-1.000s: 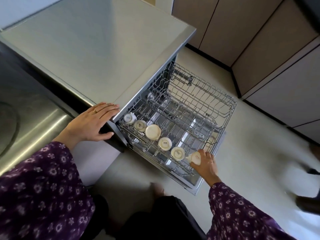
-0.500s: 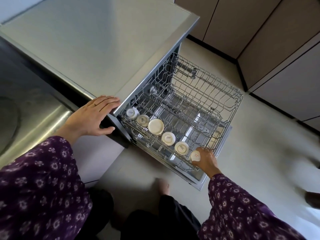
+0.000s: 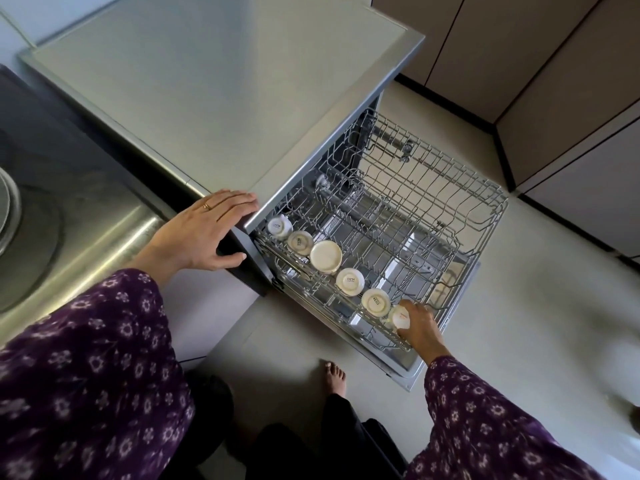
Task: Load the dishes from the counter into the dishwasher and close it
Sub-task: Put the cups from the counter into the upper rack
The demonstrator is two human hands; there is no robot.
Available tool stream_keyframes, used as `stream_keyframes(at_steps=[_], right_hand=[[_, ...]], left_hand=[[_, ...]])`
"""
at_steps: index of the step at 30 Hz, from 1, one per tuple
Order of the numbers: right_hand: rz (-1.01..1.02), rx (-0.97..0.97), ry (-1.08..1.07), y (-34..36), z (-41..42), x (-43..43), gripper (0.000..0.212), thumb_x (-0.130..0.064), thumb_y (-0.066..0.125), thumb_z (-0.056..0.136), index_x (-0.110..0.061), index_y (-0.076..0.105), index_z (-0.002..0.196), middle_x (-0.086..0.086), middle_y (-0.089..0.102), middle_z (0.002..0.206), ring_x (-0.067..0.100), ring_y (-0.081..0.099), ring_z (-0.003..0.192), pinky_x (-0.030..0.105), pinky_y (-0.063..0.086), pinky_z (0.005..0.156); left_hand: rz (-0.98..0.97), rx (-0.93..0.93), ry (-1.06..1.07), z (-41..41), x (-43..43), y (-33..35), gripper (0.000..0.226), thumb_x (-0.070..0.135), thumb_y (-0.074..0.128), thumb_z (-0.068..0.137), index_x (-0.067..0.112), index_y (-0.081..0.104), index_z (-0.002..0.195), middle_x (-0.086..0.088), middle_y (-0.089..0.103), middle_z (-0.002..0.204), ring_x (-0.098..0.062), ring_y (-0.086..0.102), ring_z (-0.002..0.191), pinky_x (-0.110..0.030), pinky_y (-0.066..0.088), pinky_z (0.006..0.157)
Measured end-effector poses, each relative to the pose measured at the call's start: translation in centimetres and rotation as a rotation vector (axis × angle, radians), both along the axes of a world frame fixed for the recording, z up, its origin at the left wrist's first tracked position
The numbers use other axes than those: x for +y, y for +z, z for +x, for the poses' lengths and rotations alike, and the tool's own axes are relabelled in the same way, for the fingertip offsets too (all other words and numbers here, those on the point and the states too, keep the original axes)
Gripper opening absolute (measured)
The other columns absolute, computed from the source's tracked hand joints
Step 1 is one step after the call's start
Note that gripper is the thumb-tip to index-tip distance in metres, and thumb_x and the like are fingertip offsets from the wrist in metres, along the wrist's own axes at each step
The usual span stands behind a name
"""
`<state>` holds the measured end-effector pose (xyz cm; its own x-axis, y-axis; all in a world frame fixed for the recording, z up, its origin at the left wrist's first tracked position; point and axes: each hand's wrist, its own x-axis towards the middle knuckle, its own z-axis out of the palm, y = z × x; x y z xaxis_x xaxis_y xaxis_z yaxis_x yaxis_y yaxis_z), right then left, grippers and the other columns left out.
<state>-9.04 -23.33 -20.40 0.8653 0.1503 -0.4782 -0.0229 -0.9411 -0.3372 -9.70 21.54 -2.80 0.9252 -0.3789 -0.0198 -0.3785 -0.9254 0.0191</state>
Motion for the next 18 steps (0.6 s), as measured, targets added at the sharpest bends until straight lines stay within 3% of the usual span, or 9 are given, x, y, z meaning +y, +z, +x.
stream_keyframes(at_steps=[7,14,18], right_hand=[[-0.039,-0.007,0.063,-0.8,0.5,-0.1,0.065,-0.006,0.081,0.064,-0.017,0.052,0.121,0.008,0.057,0.113,0.024,0.053,0.105,0.037,0.05,0.087],[-0.12,0.08,0.094,-0.1,0.9,0.7,0.066,-0.006,0.078,0.069,-0.013,0.045,0.127,0.015,0.049,0.122,0.029,0.046,0.115,0.037,0.045,0.093],[-0.239,0.08,0.068,2.3,1.5,2.5,0.062,-0.001,0.067,0.08,-0.007,0.037,0.134,0.016,0.043,0.13,0.03,0.043,0.121,0.036,0.048,0.095]], left_hand=[[0.013,0.005,-0.002,0.0,0.0,-0.2,0.086,0.061,0.048,0.079,0.013,0.027,0.147,-0.003,0.03,0.152,-0.017,0.024,0.141,-0.031,0.007,0.119],[0.006,-0.02,-0.018,0.0,0.2,-0.5,0.083,0.058,0.05,0.08,0.012,0.028,0.146,-0.004,0.031,0.151,-0.018,0.025,0.141,-0.034,0.012,0.119],[0.007,-0.011,-0.017,0.0,0.2,-0.2,0.081,0.058,0.046,0.081,0.012,0.03,0.145,-0.005,0.032,0.15,-0.019,0.025,0.141,-0.033,0.009,0.119]])
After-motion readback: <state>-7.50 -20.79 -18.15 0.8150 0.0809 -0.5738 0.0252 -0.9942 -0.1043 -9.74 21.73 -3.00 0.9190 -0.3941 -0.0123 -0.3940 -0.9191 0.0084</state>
